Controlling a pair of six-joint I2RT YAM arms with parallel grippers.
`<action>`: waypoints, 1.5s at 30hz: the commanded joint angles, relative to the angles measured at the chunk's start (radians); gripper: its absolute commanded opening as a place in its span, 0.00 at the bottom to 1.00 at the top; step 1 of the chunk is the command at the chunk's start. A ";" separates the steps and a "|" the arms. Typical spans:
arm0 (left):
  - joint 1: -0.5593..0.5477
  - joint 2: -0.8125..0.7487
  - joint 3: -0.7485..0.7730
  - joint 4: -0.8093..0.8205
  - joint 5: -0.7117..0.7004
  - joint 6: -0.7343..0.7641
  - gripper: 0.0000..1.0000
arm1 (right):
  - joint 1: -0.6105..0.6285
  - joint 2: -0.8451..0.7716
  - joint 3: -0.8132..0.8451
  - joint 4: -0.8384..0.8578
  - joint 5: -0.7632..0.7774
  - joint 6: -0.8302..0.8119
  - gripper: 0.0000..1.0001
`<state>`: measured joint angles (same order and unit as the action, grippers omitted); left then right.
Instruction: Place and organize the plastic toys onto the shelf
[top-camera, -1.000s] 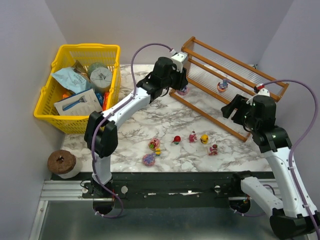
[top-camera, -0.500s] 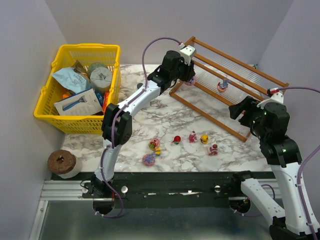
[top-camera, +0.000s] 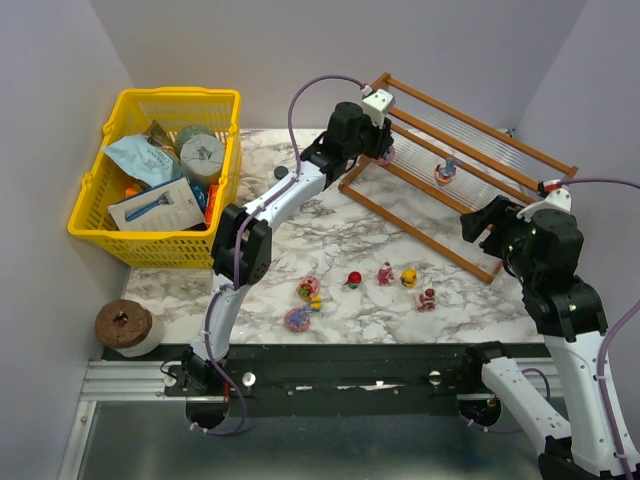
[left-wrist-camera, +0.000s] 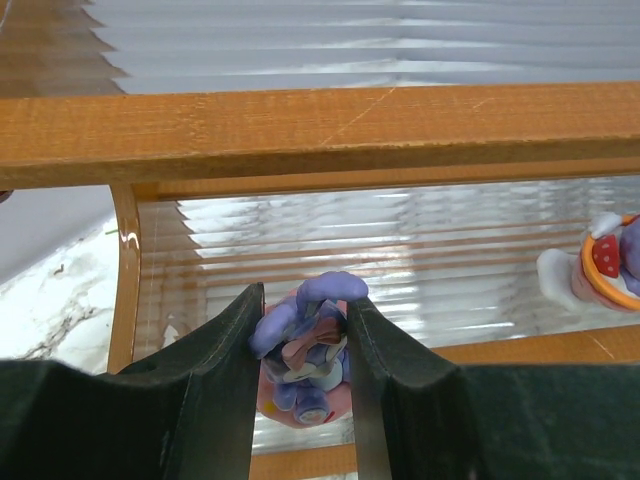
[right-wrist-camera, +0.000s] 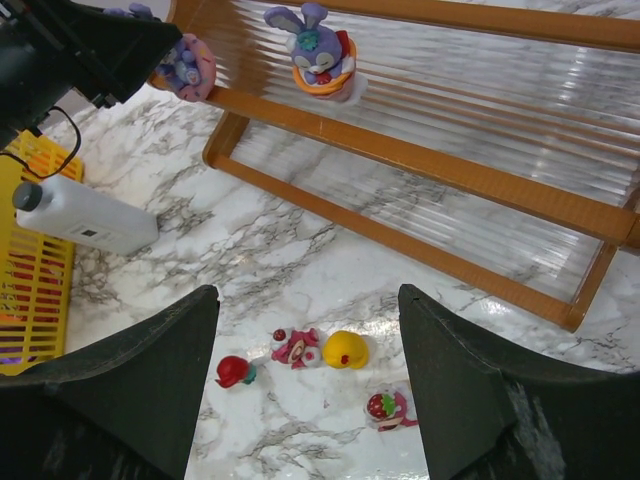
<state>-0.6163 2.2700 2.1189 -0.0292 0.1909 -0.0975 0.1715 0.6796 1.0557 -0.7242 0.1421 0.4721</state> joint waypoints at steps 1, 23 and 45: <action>0.003 0.039 0.044 0.069 -0.036 0.018 0.17 | 0.006 -0.023 0.004 -0.029 0.022 0.002 0.80; 0.003 0.109 0.070 0.069 -0.036 0.047 0.35 | 0.005 -0.025 -0.023 -0.029 0.024 0.007 0.80; 0.009 0.129 0.090 0.043 -0.021 -0.005 0.58 | 0.006 -0.017 -0.023 -0.030 0.016 0.007 0.80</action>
<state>-0.6121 2.3894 2.1860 0.0376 0.1734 -0.0975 0.1715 0.6674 1.0389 -0.7364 0.1440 0.4786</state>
